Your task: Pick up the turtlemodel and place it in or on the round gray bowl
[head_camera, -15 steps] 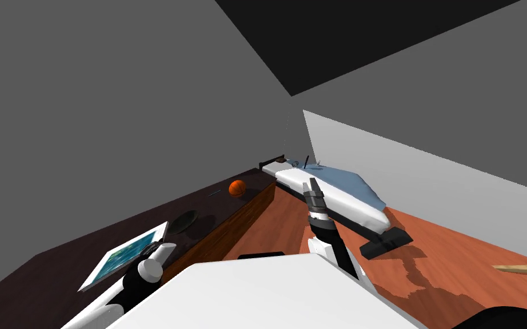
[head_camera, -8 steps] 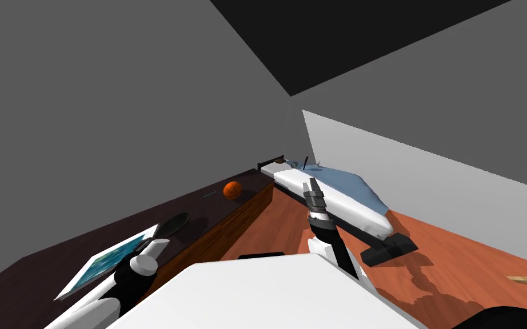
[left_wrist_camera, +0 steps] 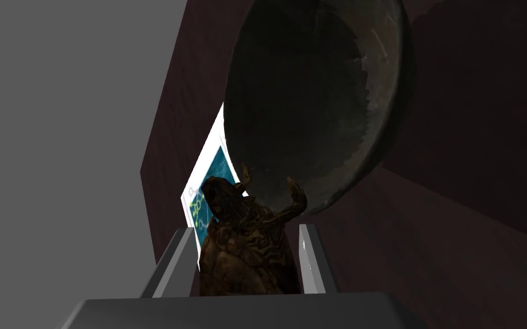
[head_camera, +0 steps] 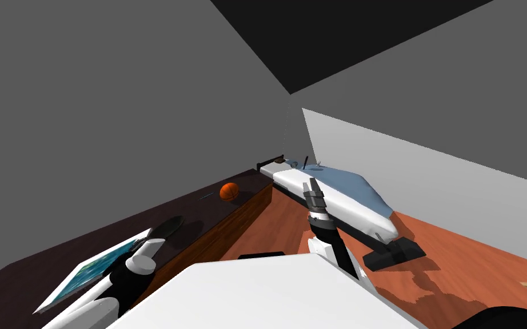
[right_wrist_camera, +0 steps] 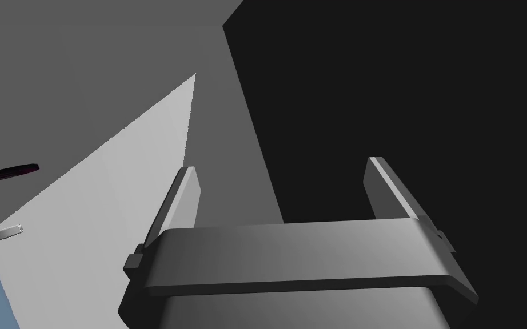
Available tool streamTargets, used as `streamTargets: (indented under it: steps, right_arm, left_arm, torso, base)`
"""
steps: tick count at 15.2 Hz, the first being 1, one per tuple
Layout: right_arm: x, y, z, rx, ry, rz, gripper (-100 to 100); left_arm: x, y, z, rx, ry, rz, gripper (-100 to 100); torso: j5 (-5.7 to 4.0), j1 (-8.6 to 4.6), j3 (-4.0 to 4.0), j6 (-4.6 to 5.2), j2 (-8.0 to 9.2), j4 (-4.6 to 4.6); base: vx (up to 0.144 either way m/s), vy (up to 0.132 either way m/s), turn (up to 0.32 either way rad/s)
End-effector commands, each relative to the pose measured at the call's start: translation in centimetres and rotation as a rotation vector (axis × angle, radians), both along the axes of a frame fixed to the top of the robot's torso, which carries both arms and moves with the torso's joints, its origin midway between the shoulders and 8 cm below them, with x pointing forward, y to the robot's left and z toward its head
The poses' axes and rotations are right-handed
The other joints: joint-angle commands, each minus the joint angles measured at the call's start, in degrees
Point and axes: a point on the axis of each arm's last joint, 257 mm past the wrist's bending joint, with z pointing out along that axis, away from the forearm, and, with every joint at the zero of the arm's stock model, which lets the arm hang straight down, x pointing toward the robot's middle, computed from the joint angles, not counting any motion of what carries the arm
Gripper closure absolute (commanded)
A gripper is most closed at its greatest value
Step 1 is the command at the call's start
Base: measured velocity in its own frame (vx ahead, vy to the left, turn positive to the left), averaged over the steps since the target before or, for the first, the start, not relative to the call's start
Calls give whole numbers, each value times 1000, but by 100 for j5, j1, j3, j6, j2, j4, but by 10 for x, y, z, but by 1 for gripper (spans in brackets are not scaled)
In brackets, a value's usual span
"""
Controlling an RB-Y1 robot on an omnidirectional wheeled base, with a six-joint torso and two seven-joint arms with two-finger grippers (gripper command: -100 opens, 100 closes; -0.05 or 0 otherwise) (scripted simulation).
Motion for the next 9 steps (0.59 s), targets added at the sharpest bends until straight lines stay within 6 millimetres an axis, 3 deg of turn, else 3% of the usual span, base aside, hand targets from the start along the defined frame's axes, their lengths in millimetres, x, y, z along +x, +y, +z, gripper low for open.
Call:
streamTargets:
  steps: [1,5,9]
  right_arm:
    - [0,0,0,0,0,0,0]
    - [0,0,0,0,0,0,0]
    - [0,0,0,0,0,0,0]
  left_arm:
    - [2,9,10,12,-2,-1,100]
    - [-2,30,30,18,5,-3,100]
    - [-5,37,36,21,10,-5,100]
  torso:
    - [0,0,0,0,0,0]
    - [-3,-30,-37,17,-70,-9]
    - [0,-4,-45,15,-82,-12]
  base:
    - [95,-68,63]
    - [202,-76,50]
    - [189,-14,29]
